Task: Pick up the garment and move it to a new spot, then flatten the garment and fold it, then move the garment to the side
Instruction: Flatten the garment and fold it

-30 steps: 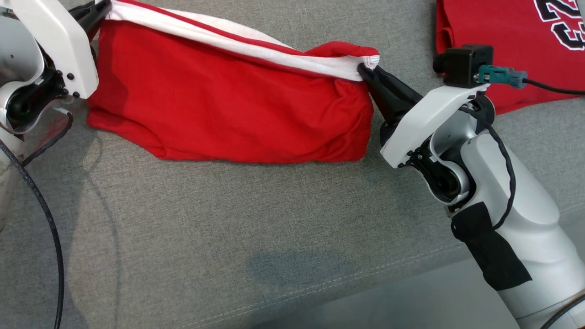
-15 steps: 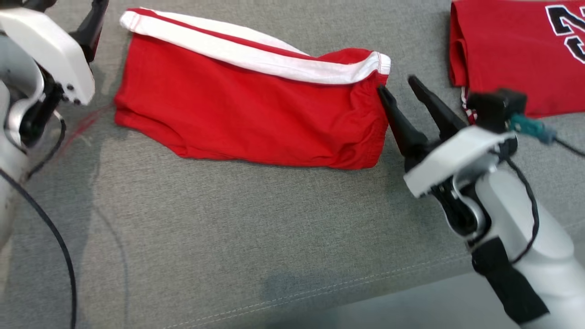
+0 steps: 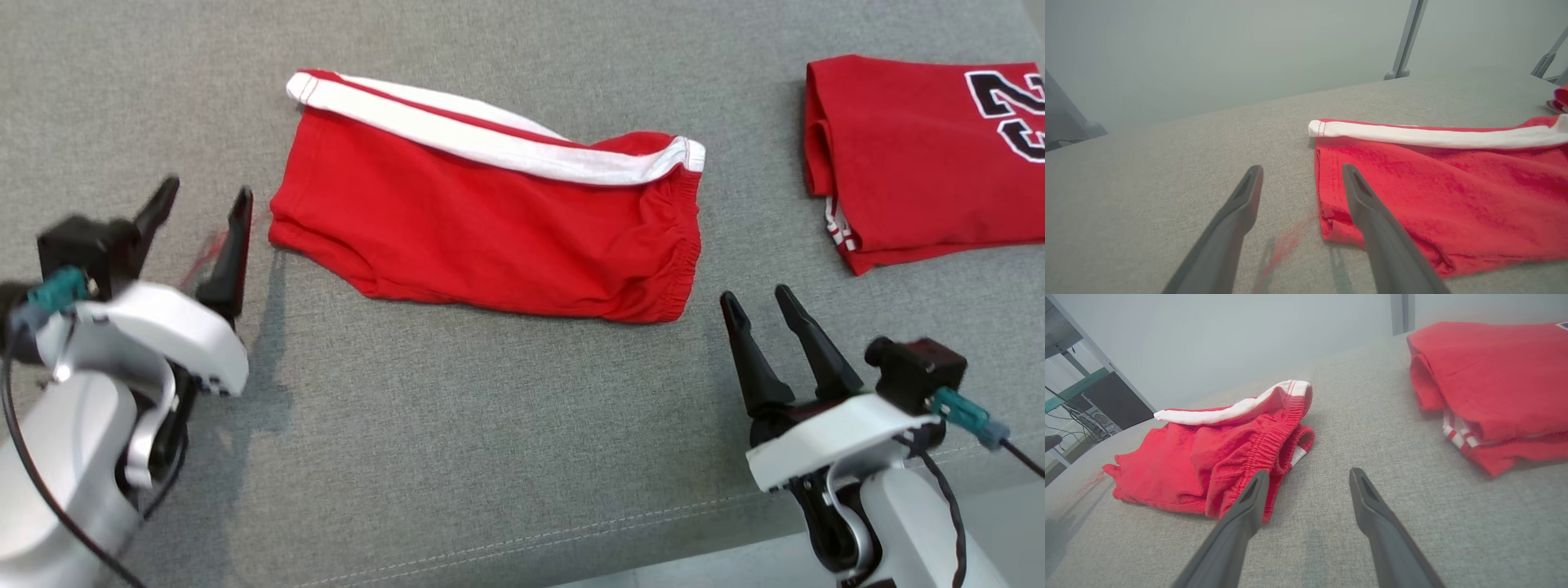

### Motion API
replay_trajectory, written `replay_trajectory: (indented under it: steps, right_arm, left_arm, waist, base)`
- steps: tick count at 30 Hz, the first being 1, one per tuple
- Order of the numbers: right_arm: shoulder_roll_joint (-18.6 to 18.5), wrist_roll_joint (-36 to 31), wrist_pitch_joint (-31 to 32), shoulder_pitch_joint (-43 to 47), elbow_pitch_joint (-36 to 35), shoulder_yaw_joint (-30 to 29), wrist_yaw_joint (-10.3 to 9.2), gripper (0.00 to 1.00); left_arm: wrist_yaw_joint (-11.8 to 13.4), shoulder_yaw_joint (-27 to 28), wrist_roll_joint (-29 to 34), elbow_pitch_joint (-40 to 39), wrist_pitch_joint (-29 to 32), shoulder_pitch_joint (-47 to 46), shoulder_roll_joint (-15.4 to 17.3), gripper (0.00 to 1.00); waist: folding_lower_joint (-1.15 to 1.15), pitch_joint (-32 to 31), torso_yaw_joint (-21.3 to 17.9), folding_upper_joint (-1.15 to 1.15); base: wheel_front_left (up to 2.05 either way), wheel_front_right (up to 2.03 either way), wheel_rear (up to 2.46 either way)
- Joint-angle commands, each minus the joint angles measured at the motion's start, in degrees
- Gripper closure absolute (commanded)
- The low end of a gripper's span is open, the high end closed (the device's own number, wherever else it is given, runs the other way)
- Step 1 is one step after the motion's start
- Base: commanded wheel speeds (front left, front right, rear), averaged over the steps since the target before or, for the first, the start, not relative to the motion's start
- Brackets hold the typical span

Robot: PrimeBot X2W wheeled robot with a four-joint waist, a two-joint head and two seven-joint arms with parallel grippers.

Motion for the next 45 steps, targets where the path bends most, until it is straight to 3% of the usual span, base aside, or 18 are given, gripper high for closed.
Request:
replay_trajectory:
  steps: [1, 8, 13, 18, 23, 31, 37, 45]
  right_arm:
    - [0.6, -1.2, -0.3, 2.3, -2.5, -0.4, -0.16, 0.0]
    - [2.3, -2.6, 1.7, 7.1, -6.3, -4.3, -0.16, 0.0]
    - [2.9, -2.8, 2.6, 8.0, -7.9, -5.4, -0.16, 0.0]
    - [3.4, -2.0, 3.8, 7.2, -8.9, -6.3, -0.16, 0.0]
    - [3.7, -0.9, 5.1, 2.8, -8.0, -7.0, -0.16, 0.0]
    - [3.7, 4.6, 7.3, -7.9, -2.1, 0.3, -0.16, 0.0]
    - [3.7, 8.0, 8.7, -13.0, 4.6, 7.3, -0.16, 0.0]
    - [3.7, 11.3, 8.3, -17.1, 12.8, 13.7, -0.16, 0.0]
  left_arm:
    - [1.5, 2.8, -0.3, -2.8, -1.0, 1.4, 2.6, 0.0]
    - [3.7, 2.8, -1.7, -7.3, -0.5, 7.4, 3.1, 0.0]
    - [3.3, 2.4, -2.1, -8.4, 0.9, 7.5, 3.8, 0.0]
    - [0.2, 1.5, -3.0, -7.6, 4.1, 3.9, 4.5, 0.0]
    - [-5.5, 0.3, -4.7, -4.3, 9.2, -3.5, 4.7, 0.0]
    - [-13.7, -1.7, -10.0, 6.2, 21.4, -15.8, 3.0, 0.0]
    - [-15.6, -3.0, -13.4, 13.7, 29.1, -19.8, 2.4, 0.0]
    - [-16.1, -3.5, -16.9, 19.9, 35.1, -20.5, 1.5, 0.0]
  waist:
    - [0.0, -1.1, 0.0, 0.0]
    - [0.0, -2.8, 0.0, 0.0]
    - [0.0, -2.9, -0.2, 0.0]
    - [0.0, -2.5, -0.6, 0.0]
    - [0.0, -1.6, -1.5, 0.0]
    - [0.0, 0.8, -4.1, 0.0]
    - [0.0, 2.2, -5.1, 0.0]
    - [0.0, 2.9, -4.7, 0.0]
  base:
    - [0.0, 0.0, 0.0]
    - [0.0, 0.0, 0.0]
    - [0.0, 0.0, 0.0]
    - [0.0, 0.0, 0.0]
    - [0.0, 0.0, 0.0]
    - [0.0, 0.0, 0.0]
    - [0.0, 0.0, 0.0]
    - [0.0, 0.0, 0.0]
